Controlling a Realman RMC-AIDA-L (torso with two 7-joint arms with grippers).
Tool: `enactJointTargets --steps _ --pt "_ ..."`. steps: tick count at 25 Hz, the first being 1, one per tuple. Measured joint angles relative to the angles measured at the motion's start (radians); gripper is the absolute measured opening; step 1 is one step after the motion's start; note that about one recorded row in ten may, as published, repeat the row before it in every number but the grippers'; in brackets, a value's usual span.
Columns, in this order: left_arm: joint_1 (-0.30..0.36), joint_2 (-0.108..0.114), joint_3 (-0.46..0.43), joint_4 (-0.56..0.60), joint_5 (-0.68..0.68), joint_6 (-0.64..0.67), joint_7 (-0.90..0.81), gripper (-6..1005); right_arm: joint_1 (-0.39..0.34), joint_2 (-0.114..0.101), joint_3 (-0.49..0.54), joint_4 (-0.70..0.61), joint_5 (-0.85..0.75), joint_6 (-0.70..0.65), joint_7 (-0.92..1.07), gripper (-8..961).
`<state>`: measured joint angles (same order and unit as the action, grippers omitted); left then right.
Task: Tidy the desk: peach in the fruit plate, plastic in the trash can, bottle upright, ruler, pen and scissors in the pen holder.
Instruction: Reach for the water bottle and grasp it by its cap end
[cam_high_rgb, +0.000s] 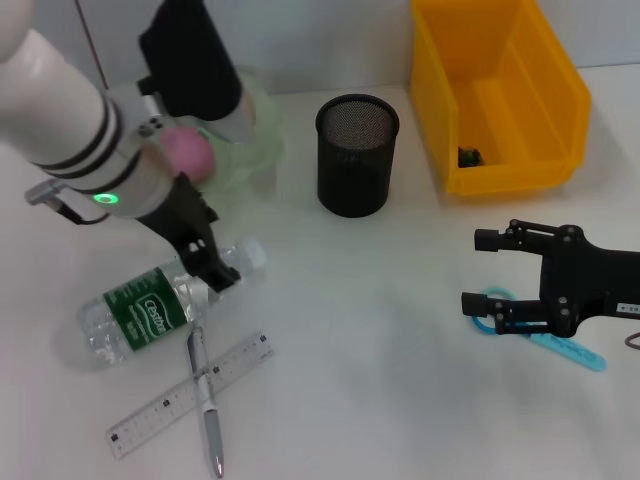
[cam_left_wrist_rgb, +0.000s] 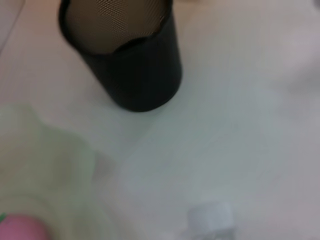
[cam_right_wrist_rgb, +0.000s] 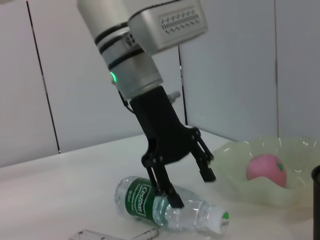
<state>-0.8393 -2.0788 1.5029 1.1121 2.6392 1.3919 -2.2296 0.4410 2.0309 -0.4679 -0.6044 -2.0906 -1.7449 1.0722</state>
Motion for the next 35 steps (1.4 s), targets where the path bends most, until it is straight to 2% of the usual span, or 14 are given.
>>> enactJointTargets --steps 4,9,15,17,35 --pt "-0.047 -0.001 0.028 -0.086 -0.02 -0.036 -0.019 810 0.001 0.0 0.0 0.0 0.001 -0.005 0.0 826" --pt "-0.078 -0.001 0.042 -0.14 -0.037 -0.077 -0.033 810 0.0 -0.001 0.0 0.0 0.007 -0.005 0.0 826" --pt "-0.084 -0.001 0.058 -0.157 -0.038 -0.104 -0.046 810 0.005 0.0 0.0 0.0 0.008 -0.005 -0.003 826" --pt "-0.086 -0.001 0.081 -0.204 -0.031 -0.139 -0.064 810 0.006 0.001 0.0 0.0 0.008 -0.005 -0.003 826" --pt "-0.104 -0.001 0.073 -0.255 -0.03 -0.156 -0.104 809 0.034 0.008 -0.011 0.008 0.009 0.0 -0.005 826"
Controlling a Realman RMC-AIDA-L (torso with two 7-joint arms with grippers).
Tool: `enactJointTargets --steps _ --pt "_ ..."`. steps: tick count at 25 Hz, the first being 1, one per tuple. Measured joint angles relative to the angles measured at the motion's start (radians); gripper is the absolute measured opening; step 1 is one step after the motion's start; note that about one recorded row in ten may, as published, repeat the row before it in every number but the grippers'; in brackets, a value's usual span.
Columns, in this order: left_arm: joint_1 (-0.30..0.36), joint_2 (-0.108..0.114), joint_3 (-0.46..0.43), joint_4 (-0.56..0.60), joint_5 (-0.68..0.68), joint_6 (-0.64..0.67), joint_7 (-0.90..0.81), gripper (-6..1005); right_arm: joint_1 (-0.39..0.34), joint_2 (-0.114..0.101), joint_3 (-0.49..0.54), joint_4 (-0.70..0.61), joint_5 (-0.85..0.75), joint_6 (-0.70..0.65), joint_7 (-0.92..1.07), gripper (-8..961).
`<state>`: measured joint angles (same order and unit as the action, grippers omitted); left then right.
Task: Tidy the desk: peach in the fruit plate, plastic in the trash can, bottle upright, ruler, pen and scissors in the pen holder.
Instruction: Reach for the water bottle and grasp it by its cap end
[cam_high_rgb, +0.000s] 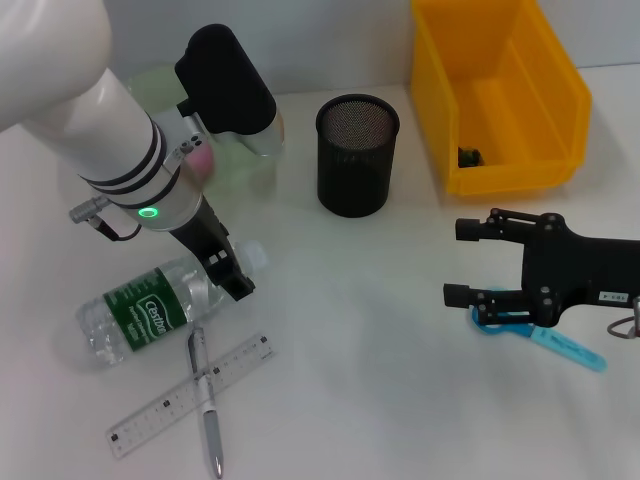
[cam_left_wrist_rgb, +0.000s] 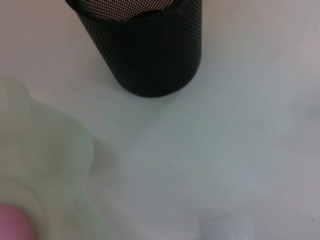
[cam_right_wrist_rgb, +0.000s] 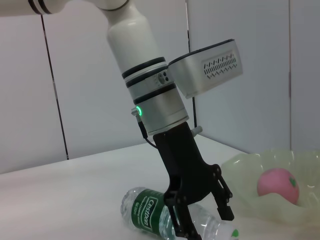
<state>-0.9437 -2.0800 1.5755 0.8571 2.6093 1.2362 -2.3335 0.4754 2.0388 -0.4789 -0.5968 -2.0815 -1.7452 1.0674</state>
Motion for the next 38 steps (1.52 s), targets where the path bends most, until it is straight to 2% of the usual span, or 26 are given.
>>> enactJointTargets --steps 8,27,38 --pt "-0.023 0.0 0.005 -0.044 -0.002 -0.03 -0.01 809 0.024 0.012 -0.001 0.001 -0.005 0.004 0.0 826" --pt "-0.026 0.0 0.011 -0.042 -0.012 -0.026 -0.003 809 0.03 0.016 -0.004 0.002 -0.008 0.032 0.004 827" --pt "-0.017 0.0 0.039 -0.05 -0.016 -0.059 0.002 582 0.043 0.023 -0.004 0.009 -0.008 0.042 0.005 827"
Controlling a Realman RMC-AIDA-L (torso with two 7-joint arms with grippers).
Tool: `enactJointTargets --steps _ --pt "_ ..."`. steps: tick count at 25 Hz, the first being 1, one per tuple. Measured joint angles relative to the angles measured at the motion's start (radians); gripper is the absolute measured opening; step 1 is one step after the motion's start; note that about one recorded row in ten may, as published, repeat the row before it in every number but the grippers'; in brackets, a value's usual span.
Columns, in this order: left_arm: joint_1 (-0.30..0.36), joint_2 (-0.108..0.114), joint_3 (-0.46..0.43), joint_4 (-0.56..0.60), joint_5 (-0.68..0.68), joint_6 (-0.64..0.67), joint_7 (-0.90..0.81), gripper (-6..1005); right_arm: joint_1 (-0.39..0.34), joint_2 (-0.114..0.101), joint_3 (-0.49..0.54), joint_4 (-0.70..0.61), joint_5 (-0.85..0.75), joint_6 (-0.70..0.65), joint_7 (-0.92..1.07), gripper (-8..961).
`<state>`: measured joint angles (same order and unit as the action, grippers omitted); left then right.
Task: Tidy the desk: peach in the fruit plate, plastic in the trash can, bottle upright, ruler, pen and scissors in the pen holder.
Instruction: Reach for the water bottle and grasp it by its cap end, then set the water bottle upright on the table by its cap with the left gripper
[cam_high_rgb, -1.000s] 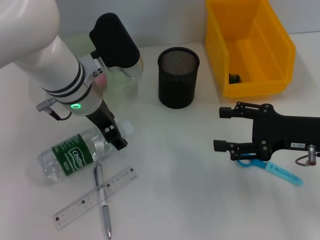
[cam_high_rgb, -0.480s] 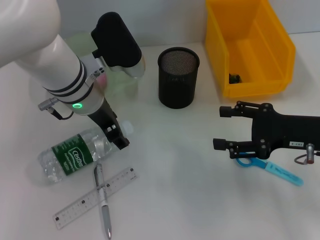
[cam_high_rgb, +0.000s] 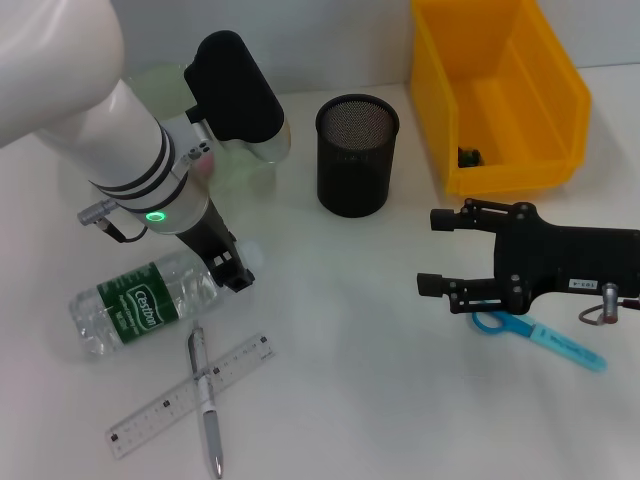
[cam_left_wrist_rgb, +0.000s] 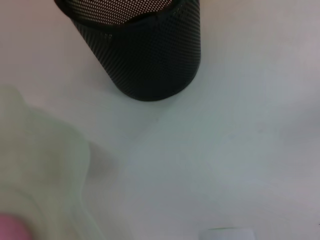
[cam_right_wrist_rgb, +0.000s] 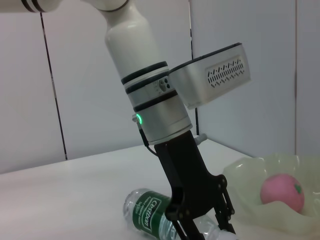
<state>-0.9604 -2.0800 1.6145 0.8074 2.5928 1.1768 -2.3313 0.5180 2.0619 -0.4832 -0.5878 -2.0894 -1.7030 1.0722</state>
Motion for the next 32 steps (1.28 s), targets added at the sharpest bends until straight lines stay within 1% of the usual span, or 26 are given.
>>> enactJointTargets --steps 3,10,14,15,23,26,28,29,30,32 --pt "0.002 0.0 0.002 0.0 -0.006 -0.003 0.008 512 0.006 -0.001 0.0 0.013 0.0 0.0 0.0 827" --pt "0.012 0.0 0.003 0.016 -0.009 -0.006 0.01 479 0.008 -0.003 0.0 0.017 0.0 0.003 0.0 827" --pt "0.034 0.0 0.003 0.06 -0.016 -0.004 0.01 456 0.008 -0.003 0.0 0.017 0.0 0.005 0.0 827" --pt "0.054 0.001 0.002 0.104 -0.019 0.0 0.009 453 0.008 -0.003 0.0 0.017 0.0 0.008 0.0 827" --pt "0.081 0.006 -0.009 0.164 -0.014 0.02 0.002 445 0.008 -0.003 0.0 0.017 0.0 0.012 0.0 827" --pt "0.111 0.008 -0.014 0.225 -0.011 0.037 -0.001 444 0.008 -0.003 0.0 0.017 0.0 0.013 0.0 827" --pt "0.132 0.01 -0.033 0.271 -0.009 0.052 -0.002 444 0.008 -0.003 0.0 0.017 0.0 0.013 0.0 827" --pt "0.144 0.011 -0.056 0.299 -0.008 0.063 -0.001 444 0.008 -0.003 0.0 0.017 0.0 0.013 0.0 827" --pt "0.163 0.011 -0.099 0.342 -0.004 0.082 0.003 444 0.008 -0.003 0.0 0.017 0.0 0.013 0.001 827" --pt "0.171 0.011 -0.116 0.36 -0.002 0.088 0.004 444 0.008 -0.004 0.0 0.017 0.0 0.013 0.002 827"
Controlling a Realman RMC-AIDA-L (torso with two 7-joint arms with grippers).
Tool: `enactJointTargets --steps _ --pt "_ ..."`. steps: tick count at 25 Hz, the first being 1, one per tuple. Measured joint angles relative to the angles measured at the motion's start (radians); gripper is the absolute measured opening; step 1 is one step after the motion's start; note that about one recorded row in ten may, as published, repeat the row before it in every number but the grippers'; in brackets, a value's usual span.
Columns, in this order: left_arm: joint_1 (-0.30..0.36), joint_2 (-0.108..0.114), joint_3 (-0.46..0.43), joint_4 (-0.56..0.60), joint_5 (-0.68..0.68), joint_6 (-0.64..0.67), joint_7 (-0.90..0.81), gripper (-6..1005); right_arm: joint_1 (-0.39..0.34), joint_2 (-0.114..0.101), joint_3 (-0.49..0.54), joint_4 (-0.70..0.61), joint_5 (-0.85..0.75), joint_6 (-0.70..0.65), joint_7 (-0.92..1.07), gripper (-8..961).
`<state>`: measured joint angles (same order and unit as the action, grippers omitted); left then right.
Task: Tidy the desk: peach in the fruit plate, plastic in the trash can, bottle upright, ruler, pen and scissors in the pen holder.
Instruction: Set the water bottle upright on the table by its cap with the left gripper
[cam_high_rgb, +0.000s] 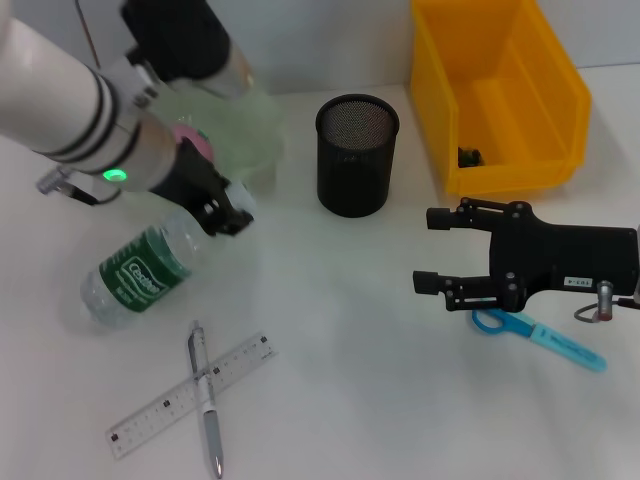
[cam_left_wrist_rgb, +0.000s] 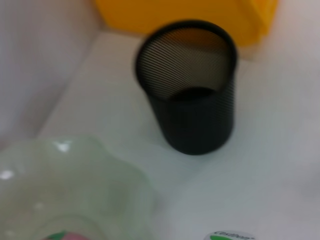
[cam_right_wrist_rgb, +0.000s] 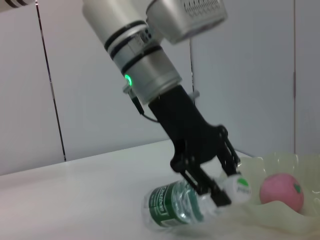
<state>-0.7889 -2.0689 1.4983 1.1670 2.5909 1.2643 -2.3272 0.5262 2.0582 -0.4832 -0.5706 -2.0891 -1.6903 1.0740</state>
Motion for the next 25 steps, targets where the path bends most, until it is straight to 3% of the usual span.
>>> enactJointTargets --steps 13,25 --pt "0.104 0.003 -0.126 0.179 0.007 0.038 0.002 443 0.0 -0.003 0.0 -0.004 0.003 0.001 0.009 827" --pt "0.134 0.001 -0.193 0.242 -0.002 0.076 -0.006 441 0.011 -0.004 0.0 -0.004 0.004 0.006 0.019 827"
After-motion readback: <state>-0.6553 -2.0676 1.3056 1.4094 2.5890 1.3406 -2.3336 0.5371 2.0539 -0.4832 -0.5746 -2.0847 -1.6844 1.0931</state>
